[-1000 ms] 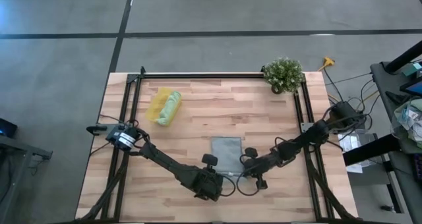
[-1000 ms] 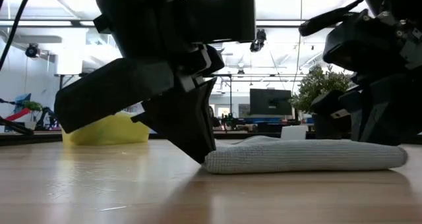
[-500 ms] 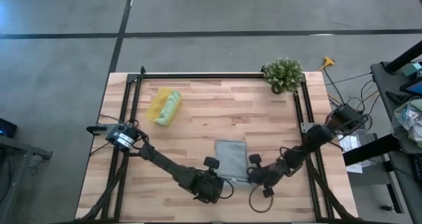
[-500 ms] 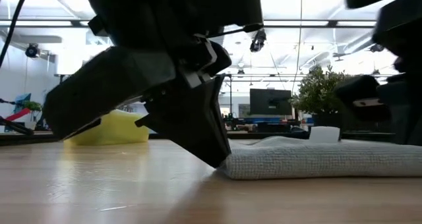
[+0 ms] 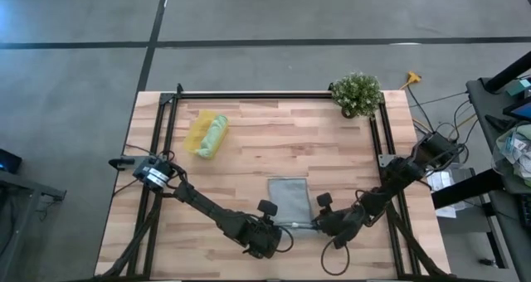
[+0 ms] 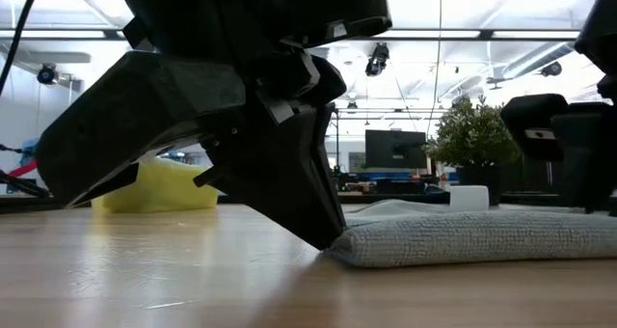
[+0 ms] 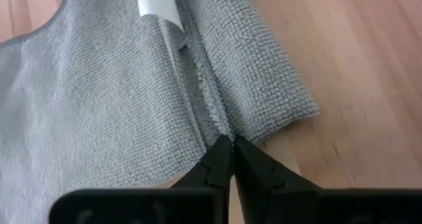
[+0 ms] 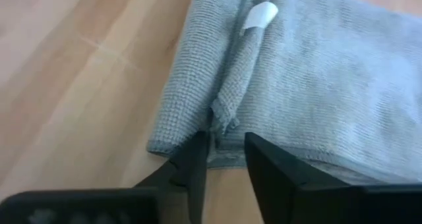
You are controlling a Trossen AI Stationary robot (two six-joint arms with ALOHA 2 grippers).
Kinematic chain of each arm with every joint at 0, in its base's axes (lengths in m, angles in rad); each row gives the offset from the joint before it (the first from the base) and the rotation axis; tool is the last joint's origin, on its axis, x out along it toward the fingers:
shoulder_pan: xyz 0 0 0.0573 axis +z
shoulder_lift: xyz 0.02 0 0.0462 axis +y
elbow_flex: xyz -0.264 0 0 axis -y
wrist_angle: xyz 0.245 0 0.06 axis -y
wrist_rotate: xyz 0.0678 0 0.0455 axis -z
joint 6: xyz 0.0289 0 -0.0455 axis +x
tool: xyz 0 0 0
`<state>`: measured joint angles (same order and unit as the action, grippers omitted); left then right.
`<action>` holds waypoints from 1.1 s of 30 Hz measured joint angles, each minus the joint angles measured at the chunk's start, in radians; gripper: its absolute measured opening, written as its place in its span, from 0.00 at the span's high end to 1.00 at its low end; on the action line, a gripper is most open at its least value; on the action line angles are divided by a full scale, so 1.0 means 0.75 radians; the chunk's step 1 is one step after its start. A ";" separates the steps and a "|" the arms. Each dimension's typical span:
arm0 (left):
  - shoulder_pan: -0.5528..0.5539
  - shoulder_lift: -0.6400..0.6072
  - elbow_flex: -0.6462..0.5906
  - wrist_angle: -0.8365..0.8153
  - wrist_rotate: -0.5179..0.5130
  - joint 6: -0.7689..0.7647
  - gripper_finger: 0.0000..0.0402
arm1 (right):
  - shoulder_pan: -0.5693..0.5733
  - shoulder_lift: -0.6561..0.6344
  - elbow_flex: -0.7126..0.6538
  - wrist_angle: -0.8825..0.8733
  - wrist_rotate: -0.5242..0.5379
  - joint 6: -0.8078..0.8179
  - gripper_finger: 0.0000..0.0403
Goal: Roll microfiber towels into tight, uniform cylinder then place into a basket
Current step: Roll the gray towel
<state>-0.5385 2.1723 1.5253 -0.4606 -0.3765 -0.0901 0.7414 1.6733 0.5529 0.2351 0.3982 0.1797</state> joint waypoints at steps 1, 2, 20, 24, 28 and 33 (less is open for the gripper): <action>0.000 0.001 0.003 0.001 0.001 0.000 1.00 | 0.000 -0.002 0.000 -0.004 0.015 -0.008 0.74; 0.000 0.001 0.006 0.002 0.003 0.000 1.00 | 0.000 -0.007 -0.001 -0.005 0.027 -0.022 0.71; 0.000 0.002 0.010 0.008 0.001 0.035 1.00 | 0.166 -0.262 0.010 -0.071 0.342 -0.415 0.57; 0.000 0.002 0.010 0.010 0.001 0.036 1.00 | 0.237 -0.182 0.074 -0.069 0.404 -0.531 0.57; 0.002 0.002 0.010 0.012 0.003 0.056 1.00 | 0.252 0.004 0.199 -0.099 0.419 -0.604 0.57; 0.002 0.002 0.011 0.013 0.002 0.063 1.00 | 0.239 0.216 0.380 -0.326 0.526 -0.577 0.57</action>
<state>-0.5369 2.1738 1.5332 -0.4511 -0.3753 -0.0429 0.9205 1.8350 0.8381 -0.0097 0.7930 -0.2530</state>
